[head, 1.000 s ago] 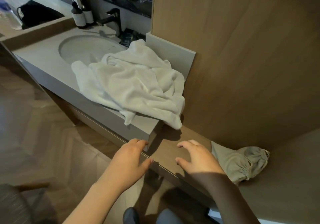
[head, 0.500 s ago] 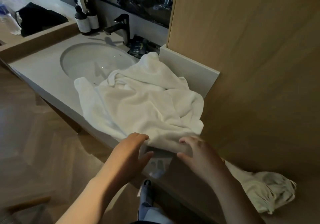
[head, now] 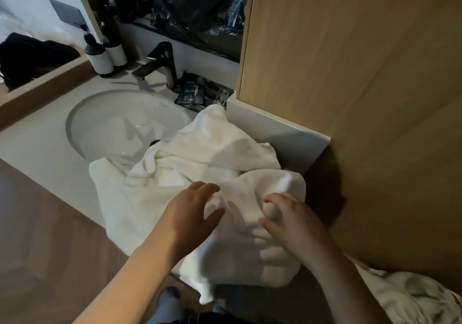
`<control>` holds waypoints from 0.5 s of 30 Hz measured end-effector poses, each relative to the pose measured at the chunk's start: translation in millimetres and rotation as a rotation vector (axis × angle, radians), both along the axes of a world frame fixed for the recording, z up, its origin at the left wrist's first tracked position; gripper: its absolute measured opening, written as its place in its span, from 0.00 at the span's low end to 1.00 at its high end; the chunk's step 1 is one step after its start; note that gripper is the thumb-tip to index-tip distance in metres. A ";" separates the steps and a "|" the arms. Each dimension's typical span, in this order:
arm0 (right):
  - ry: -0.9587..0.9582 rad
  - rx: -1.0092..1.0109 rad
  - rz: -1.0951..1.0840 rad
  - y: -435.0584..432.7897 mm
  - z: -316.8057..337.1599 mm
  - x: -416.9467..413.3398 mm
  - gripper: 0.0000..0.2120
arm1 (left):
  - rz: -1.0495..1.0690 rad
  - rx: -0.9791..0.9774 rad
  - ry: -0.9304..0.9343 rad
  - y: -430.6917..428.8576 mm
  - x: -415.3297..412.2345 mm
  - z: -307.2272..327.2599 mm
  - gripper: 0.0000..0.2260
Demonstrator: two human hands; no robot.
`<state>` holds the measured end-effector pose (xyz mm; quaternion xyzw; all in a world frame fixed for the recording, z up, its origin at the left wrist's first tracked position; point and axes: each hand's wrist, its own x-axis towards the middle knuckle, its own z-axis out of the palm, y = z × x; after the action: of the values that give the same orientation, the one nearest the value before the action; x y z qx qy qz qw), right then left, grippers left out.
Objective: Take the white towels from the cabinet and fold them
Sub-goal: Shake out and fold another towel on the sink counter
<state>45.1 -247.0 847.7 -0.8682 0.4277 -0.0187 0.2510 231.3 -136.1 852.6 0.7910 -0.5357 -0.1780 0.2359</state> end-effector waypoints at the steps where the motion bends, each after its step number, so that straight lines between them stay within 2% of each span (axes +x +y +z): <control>1: 0.001 0.011 -0.022 -0.6 -1.0 2.5 0.19 | -0.022 -0.005 -0.011 -6.3 5.7 0.4 0.20; 12: -0.037 0.089 -0.384 21.8 -6.2 35.7 0.16 | -0.397 0.016 -0.019 -58.4 76.7 -8.7 0.19; 15: -0.069 0.093 -0.486 40.8 -4.4 45.4 0.19 | -0.461 -0.020 -0.003 -64.3 93.7 -7.4 0.18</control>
<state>90.5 -206.3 843.3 -0.7263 0.6154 -0.0886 0.2932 325.0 -200.4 845.2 0.6457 -0.7043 -0.2207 0.1960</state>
